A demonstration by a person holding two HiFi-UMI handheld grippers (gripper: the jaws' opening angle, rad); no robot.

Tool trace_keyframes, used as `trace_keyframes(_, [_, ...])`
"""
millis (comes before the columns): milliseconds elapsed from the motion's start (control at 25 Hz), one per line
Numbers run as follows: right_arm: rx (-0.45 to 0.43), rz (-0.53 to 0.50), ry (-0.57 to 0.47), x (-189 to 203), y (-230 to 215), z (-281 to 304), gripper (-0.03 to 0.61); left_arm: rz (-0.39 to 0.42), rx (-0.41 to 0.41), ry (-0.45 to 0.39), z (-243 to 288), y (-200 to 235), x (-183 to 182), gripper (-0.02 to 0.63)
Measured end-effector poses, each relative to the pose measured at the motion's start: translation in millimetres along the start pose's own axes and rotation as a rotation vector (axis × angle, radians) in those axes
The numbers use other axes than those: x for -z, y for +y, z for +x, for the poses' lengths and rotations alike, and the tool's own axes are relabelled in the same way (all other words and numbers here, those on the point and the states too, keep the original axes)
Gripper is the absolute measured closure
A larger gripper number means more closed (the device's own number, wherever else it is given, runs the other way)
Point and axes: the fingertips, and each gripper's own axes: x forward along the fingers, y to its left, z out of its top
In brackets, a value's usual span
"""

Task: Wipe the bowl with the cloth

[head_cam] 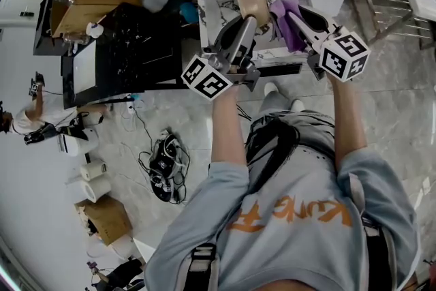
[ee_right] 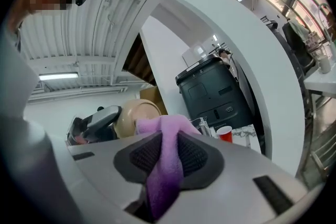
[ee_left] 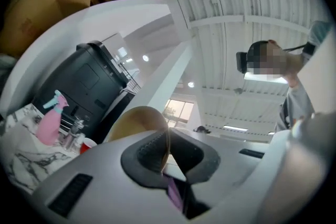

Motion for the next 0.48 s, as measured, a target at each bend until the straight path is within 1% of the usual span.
trace_keyframes(160, [0.021, -0.009, 0.004, -0.7, -5.9, -3.9, 0.476, 0.128, -0.235, 0.114, -6.6, 31.4, 9.0, 0.58])
trace_keyframes(240, [0.039, -0.011, 0.004, -1.9, -10.0, -5.4, 0.476, 0.181, -0.324, 0.167, -9.5, 43.2, 11.5, 0.58])
trace_keyframes(320, [0.054, -0.018, 0.003, -4.1, -12.4, -6.2, 0.475, 0.223, -0.382, 0.2, -11.3, 50.0, 10.9, 0.58])
trace_keyframes(480, [0.097, -0.061, 0.01, -7.9, -14.8, -10.4, 0.475, 0.296, -0.462, 0.249, -14.7, 56.9, 11.6, 0.58])
